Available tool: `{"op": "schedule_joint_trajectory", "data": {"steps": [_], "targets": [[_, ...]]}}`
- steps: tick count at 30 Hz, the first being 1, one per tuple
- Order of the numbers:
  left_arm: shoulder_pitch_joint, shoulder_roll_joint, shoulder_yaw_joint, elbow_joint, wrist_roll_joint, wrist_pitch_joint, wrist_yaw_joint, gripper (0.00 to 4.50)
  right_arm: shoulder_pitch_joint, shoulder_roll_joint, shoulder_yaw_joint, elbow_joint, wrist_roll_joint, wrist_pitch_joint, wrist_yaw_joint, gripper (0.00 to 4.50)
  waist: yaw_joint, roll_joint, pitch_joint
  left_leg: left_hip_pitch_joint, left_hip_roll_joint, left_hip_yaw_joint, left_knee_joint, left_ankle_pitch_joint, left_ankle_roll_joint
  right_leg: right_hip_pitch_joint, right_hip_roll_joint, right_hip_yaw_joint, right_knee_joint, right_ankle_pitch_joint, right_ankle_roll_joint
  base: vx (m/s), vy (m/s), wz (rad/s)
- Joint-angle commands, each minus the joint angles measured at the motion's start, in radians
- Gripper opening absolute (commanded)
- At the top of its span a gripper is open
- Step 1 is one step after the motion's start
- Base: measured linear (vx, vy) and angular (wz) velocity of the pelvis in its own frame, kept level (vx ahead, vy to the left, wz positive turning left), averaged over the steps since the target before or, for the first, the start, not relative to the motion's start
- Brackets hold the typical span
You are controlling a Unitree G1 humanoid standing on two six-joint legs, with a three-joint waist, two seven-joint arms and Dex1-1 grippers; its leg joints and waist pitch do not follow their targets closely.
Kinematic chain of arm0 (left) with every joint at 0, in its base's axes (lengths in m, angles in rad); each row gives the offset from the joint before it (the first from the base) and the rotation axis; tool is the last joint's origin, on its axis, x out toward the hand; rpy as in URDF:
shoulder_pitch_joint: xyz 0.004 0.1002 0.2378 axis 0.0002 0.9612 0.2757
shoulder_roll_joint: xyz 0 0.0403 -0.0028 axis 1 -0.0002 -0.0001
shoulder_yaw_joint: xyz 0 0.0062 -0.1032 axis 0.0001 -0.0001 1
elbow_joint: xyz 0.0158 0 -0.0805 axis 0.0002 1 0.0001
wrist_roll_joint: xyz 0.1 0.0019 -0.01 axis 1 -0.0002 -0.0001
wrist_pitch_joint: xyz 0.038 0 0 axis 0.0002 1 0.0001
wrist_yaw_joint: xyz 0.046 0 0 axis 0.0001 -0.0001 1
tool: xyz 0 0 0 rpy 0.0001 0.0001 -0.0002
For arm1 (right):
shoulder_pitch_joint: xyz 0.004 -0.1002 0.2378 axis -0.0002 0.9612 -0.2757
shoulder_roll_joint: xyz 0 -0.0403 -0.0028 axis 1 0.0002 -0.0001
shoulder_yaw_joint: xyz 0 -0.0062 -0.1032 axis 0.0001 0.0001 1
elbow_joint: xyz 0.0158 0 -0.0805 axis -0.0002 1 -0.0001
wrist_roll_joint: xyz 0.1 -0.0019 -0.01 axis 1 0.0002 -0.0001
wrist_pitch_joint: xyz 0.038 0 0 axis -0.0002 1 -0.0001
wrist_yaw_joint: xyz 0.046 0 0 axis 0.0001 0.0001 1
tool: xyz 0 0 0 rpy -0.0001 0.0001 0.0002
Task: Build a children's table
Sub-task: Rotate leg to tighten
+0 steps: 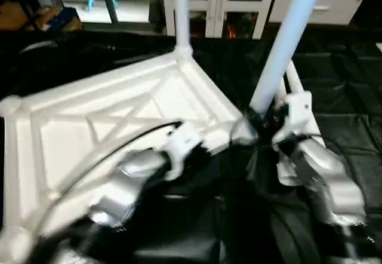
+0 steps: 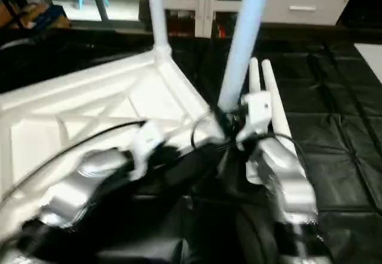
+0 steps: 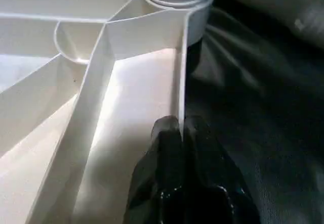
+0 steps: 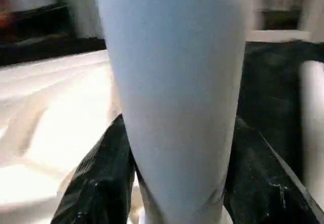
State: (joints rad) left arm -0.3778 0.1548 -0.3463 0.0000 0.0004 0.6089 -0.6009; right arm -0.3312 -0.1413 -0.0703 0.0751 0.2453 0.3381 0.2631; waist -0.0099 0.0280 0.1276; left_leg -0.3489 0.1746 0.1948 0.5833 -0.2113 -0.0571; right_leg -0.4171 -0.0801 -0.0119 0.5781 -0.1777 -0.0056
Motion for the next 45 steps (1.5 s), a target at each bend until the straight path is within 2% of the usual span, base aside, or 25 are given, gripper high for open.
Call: {"op": "schedule_joint_trajectory", "data": {"steps": [1, 2, 3, 7, 9, 10, 12, 14, 15, 16, 19, 20, 21, 23, 24, 26, 28, 30, 32, 33, 34, 37, 38, 43, 45], "targets": [[-0.012, -0.083, -0.016, 0.079, -0.007, 0.034, 0.092, 0.00, 0.026, 0.073, 0.031, 0.167, 0.003, 0.052, -0.081, 1.93, -0.004, -0.012, -0.024, 0.010, 0.031, -0.031, -0.091, -0.386, -0.015, 0.011, -0.041, 0.017, -0.101, -0.610, -0.086, 0.000, 0.000, 0.00], [-0.032, -0.120, -0.026, 0.098, -0.004, 0.031, 0.107, 0.00, 0.003, 0.100, 0.043, 0.209, -0.010, 0.026, -0.097, 1.93, -0.010, -0.010, -0.025, 0.013, 0.032, -0.035, -0.093, -0.416, -0.021, 0.006, -0.043, 0.015, -0.106, -0.632, -0.069, 0.000, 0.000, 0.00], [-0.044, -0.142, -0.036, 0.108, 0.003, 0.025, 0.109, 0.00, -0.015, 0.116, 0.054, 0.235, -0.028, 0.003, -0.102, 1.93, -0.010, -0.012, -0.027, 0.014, 0.030, -0.039, -0.095, -0.435, -0.022, 0.009, -0.041, 0.012, -0.110, -0.621, -0.054, 0.000, 0.000, 0.00], [-0.030, -0.117, -0.037, 0.091, 0.006, 0.002, 0.082, 0.00, -0.021, 0.097, 0.047, 0.224, -0.039, -0.030, -0.067, 1.93, -0.010, -0.011, -0.034, 0.004, 0.034, -0.041, -0.106, -0.412, 0.001, 0.019, -0.044, 0.012, -0.109, -0.518, -0.057, 0.000, 0.000, 0.00], [-0.021, -0.097, -0.036, 0.083, 0.006, -0.012, 0.068, 0.00, -0.017, 0.082, 0.040, 0.211, -0.027, -0.049, -0.032, 1.93, -0.008, -0.012, -0.036, 0.000, 0.037, -0.035, -0.107, -0.372, 0.013, 0.022, -0.043, 0.016, -0.103, -0.424, -0.091, 0.000, 0.000, 0.00], [-0.005, -0.058, -0.029, 0.071, 0.008, -0.037, 0.046, 0.00, -0.006, 0.039, 0.039, 0.173, -0.007, -0.093, 0.062, 1.93, -0.007, -0.011, -0.036, -0.001, 0.037, -0.034, -0.107, -0.368, 0.018, 0.024, -0.044, 0.017, -0.102, -0.409, -0.097, 0.000, 0.000, 0.00], [0.005, -0.029, -0.020, 0.063, 0.005, -0.049, 0.027, 0.00, 0.011, -0.007, 0.051, 0.127, 0.005, -0.107, 0.142, 1.93, -0.001, -0.013, -0.039, -0.002, 0.039, -0.027, -0.103, -0.319, 0.041, 0.030, -0.045, 0.021, -0.095, -0.328, -0.130, 0.000, 0.000, 0.00], [0.019, 0.012, -0.003, 0.055, 0.008, -0.082, -0.002, 0.00, 0.034, -0.078, 0.058, 0.058, 0.027, -0.133, 0.255, 2.48, 0.005, -0.015, -0.043, 0.000, 0.042, -0.020, -0.098, -0.266, 0.074, 0.034, -0.047, 0.025, -0.091, -0.273, -0.161, 0.036, -0.020, 0.05], [0.026, 0.034, 0.011, 0.049, 0.003, -0.093, -0.019, 0.00, 0.050, -0.122, 0.059, 0.009, 0.052, -0.132, 0.325, 2.61, 0.008, -0.014, -0.042, 0.000, 0.043, -0.016, -0.097, -0.252, 0.091, 0.031, -0.046, 0.025, -0.092, -0.283, -0.175, 0.000, 0.000, 0.00], [0.032, 0.051, 0.020, 0.043, -0.001, -0.105, -0.035, 0.00, 0.064, -0.155, 0.057, -0.030, 0.078, -0.129, 0.381, 2.64, 0.011, -0.018, -0.045, -0.004, 0.042, -0.015, -0.093, -0.229, 0.106, 0.036, -0.049, 0.026, -0.089, -0.279, -0.184, 0.056, -0.037, 0.05], [0.041, 0.086, 0.037, 0.034, -0.010, -0.109, -0.058, 0.00, 0.094, -0.225, 0.044, -0.106, 0.119, -0.121, 0.469, 2.83, 0.023, -0.021, -0.050, -0.011, 0.042, -0.013, -0.083, -0.140, 0.149, 0.041, -0.050, 0.028, -0.076, -0.201, -0.200, 0.042, -0.026, 0.02], [0.043, 0.101, 0.043, 0.033, -0.013, -0.109, -0.063, 0.00, 0.108, -0.253, 0.030, -0.135, 0.142, -0.116, 0.504, 2.98, 0.022, -0.018, -0.051, -0.013, 0.041, -0.010, -0.078, -0.099, 0.168, 0.040, -0.048, 0.025, -0.070, -0.156, -0.221, 0.060, -0.039, 0.02], [0.043, 0.101, 0.043, 0.033, -0.013, -0.109, -0.063, 0.00, 0.108, -0.253, 0.030, -0.135, 0.142, -0.116, 0.504, 3.06, 0.023, -0.016, -0.056, -0.019, 0.041, -0.013, -0.075, -0.055, 0.183, 0.047, -0.050, 0.023, -0.061, -0.112, -0.237, 0.000, 0.000, 0.00], [0.048, 0.130, 0.052, 0.031, -0.022, -0.116, -0.076, 0.00, 0.148, -0.320, 0.002, -0.197, 0.185, -0.107, 0.578, 3.29, 0.024, -0.015, -0.060, -0.019, 0.038, -0.010, -0.067, -0.006, 0.210, 0.049, -0.047, 0.023, -0.052, -0.042, -0.255, 0.000, 0.000, 0.00], [0.048, 0.135, 0.054, 0.033, -0.023, -0.120, -0.079, 0.00, 0.160, -0.339, -0.006, -0.214, 0.200, -0.098, 0.599, 3.42, 0.029, -0.014, -0.066, -0.018, 0.039, -0.010, -0.060, 0.037, 0.232, 0.048, -0.045, 0.026, -0.043, 0.034, -0.266, 0.000, 0.000, 0.00], [0.046, 0.142, 0.058, 0.037, -0.021, -0.112, -0.078, 0.00, 0.198, -0.390, -0.031, -0.257, 0.219, -0.065, 0.624, 3.51, 0.031, -0.013, -0.062, -0.023, 0.038, -0.009, -0.055, 0.068, 0.264, 0.044, -0.041, 0.024, -0.037, 0.103, -0.282, 0.000, 0.000, 0.00], [0.043, 0.142, 0.064, 0.041, -0.024, -0.109, -0.073, 0.00, 0.224, -0.421, -0.048, -0.277, 0.229, -0.040, 0.632, 3.64, 0.031, -0.013, -0.052, -0.027, 0.040, -0.011, -0.063, -0.007, 0.253, 0.046, -0.044, 0.018, -0.050, -0.013, -0.268, 0.000, 0.000, 0.00], [0.037, 0.141, 0.069, 0.049, -0.024, -0.106, -0.063, 0.00, 0.246, -0.452, -0.063, -0.271, 0.186, -0.050, 0.615, 3.86, 0.021, -0.010, -0.043, -0.025, 0.042, -0.014, -0.075, -0.122, 0.184, 0.041, -0.046, 0.017, -0.072, -0.243, -0.228, 0.000, 0.000, 0.00], [0.030, 0.136, 0.076, 0.058, -0.025, -0.094, -0.051, 0.00, 0.271, -0.472, -0.089, -0.258, 0.162, -0.059, 0.599, 4.01, 0.017, -0.011, -0.040, -0.020, 0.042, -0.016, -0.080, -0.173, 0.140, 0.036, -0.045, 0.020, -0.082, -0.336, -0.197, 0.000, 0.000, 0.00], [0.030, 0.136, 0.076, 0.058, -0.025, -0.094, -0.051, 0.00, 0.271, -0.472, -0.089, -0.258, 0.162, -0.059, 0.599, 4.01, 0.015, -0.013, -0.041, -0.019, 0.041, -0.016, -0.080, -0.185, 0.126, 0.034, -0.044, 0.022, -0.083, -0.351, -0.185, 0.000, 0.000, 0.00], [0.022, 0.134, 0.079, 0.068, -0.027, -0.090, -0.042, 0.00, 0.287, -0.476, -0.116, -0.252, 0.151, -0.067, 0.572, 4.26, 0.014, -0.005, -0.039, -0.021, 0.041, -0.018, -0.082, -0.187, 0.121, 0.033, -0.044, 0.022, -0.083, -0.351, -0.183, 0.000, 0.000, 0.00], [0.006, 0.124, 0.083, 0.084, -0.029, -0.087, -0.028, 0.00, 0.329, -0.480, -0.132, -0.296, 0.177, -0.037, 0.560, 4.26, 0.015, -0.009, -0.042, -0.016, 0.040, -0.015, -0.079, -0.179, 0.120, 0.030, -0.040, 0.024, -0.085, -0.319, -0.178, 0.000, 0.000, 0.00], [-0.008, 0.107, 0.091, 0.097, -0.031, -0.083, -0.015, 0.00, 0.344, -0.475, -0.117, -0.316, 0.177, -0.030, 0.560, 4.26, 0.015, -0.002, -0.042, -0.021, 0.040, -0.018, -0.079, -0.161, 0.126, 0.034, -0.042, 0.022, -0.080, -0.287, -0.186, 0.000, 0.000, 0.00], [-0.109, -0.004, 0.154, 0.202, -0.063, -0.062, 0.086, 0.00, 0.355, -0.422, -0.036, -0.323, 0.115, -0.029, 0.492, 4.26, 0.015, -0.009, -0.045, -0.025, 0.034, -0.016, -0.072, -0.125, 0.139, 0.033, -0.040, 0.020, -0.079, -0.247, -0.197, 0.000, 0.000, 0.00], [-0.202, -0.089, 0.207, 0.308, -0.097, -0.083, 0.163, 0.00, 0.342, -0.381, 0.011, -0.309, 0.060, -0.031, 0.436, 4.26, 0.016, -0.009, -0.046, -0.025, 0.030, -0.014, -0.069, -0.113, 0.140, 0.033, -0.038, 0.020, -0.078, -0.226, -0.202, 0.000, 0.000, 0.00]]}}
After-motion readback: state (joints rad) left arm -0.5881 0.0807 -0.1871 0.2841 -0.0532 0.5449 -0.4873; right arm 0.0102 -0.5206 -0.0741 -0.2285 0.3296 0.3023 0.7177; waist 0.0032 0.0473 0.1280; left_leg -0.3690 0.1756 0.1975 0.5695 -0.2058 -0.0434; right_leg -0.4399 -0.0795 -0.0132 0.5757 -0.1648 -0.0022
